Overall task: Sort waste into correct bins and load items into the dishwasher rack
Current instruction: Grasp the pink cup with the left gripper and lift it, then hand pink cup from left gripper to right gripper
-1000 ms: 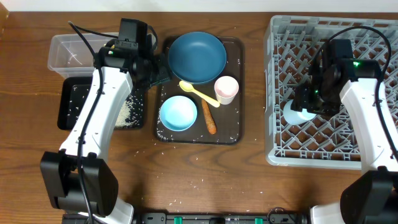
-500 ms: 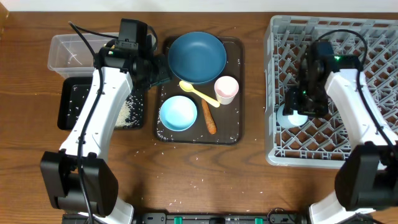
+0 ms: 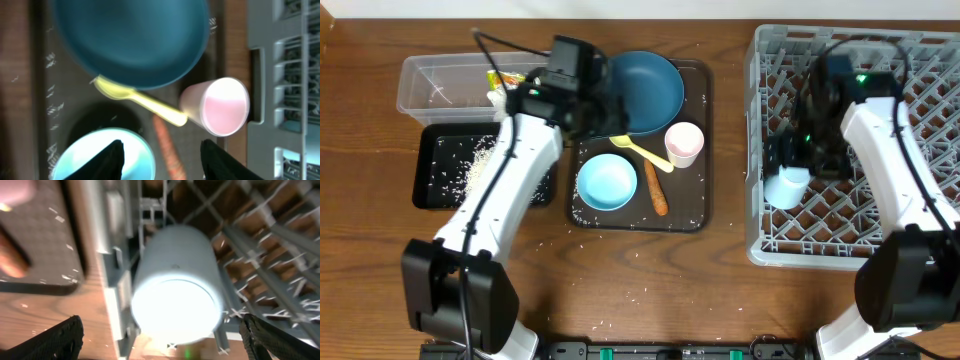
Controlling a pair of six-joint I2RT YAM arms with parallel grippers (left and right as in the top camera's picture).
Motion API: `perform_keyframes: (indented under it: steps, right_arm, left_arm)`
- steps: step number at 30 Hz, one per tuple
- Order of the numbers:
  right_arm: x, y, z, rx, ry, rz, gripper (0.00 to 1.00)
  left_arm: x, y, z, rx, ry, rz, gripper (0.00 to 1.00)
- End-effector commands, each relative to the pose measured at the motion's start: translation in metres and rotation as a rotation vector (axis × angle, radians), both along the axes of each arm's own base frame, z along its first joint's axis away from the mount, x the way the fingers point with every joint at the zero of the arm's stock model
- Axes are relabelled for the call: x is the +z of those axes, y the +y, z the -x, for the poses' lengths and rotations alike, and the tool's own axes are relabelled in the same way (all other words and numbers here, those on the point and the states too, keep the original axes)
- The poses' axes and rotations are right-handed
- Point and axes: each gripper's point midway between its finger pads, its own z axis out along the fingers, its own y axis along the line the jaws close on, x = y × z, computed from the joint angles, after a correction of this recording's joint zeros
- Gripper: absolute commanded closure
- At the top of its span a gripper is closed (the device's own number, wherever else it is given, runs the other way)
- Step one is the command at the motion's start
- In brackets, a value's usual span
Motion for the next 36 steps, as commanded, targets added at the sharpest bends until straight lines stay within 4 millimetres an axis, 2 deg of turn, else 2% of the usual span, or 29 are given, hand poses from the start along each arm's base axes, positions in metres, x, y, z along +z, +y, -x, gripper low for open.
perform_keyframes:
  steps: [1, 4, 8, 11, 14, 18, 26, 28, 33, 36]
  right_arm:
    - [0.048, 0.0, -0.012, 0.014, -0.152, -0.012, 0.01]
    - [0.069, 0.0, -0.014, 0.014, -0.216, -0.015, 0.01]
    - [0.079, 0.0, -0.01, 0.016, -0.245, -0.016, 0.01]
    - [0.079, 0.0, -0.006, 0.022, -0.235, -0.015, 0.01]
    - [0.078, -0.001, -0.005, 0.028, -0.23, -0.011, 0.01]
    - [0.078, -0.001, -0.005, 0.036, -0.231, -0.007, 0.01]
    - [0.079, -0.002, -0.006, 0.046, -0.235, -0.005, 0.01]
    - [0.079, -0.002, -0.006, 0.046, -0.235, -0.005, 0.01]
    - [0.08, -0.001, -0.01, 0.046, -0.252, -0.008, 0.02]
    - [0.082, 0.006, -0.016, 0.052, -0.279, -0.048, 0.02]
  left_arm:
    - [-0.014, -0.02, -0.001, -0.05, -0.023, -0.059, 0.45]
    - [-0.03, -0.045, -0.001, -0.098, -0.03, -0.076, 0.43]
    - [-0.061, -0.075, -0.001, -0.154, -0.014, -0.082, 0.43]
    - [-0.078, -0.086, -0.001, -0.171, 0.003, -0.087, 0.43]
    - [-0.088, -0.087, -0.001, -0.153, 0.028, -0.086, 0.44]
    - [-0.092, -0.082, -0.003, -0.138, 0.026, -0.113, 0.56]
    - [-0.115, -0.092, 0.007, -0.156, 0.081, -0.128, 0.81]
    - [-0.116, -0.093, 0.008, -0.152, 0.086, -0.126, 0.94]
    - [-0.101, -0.089, 0.008, -0.113, 0.095, -0.088, 0.94]
    - [-0.074, -0.086, 0.011, -0.121, 0.101, 0.002, 0.94]
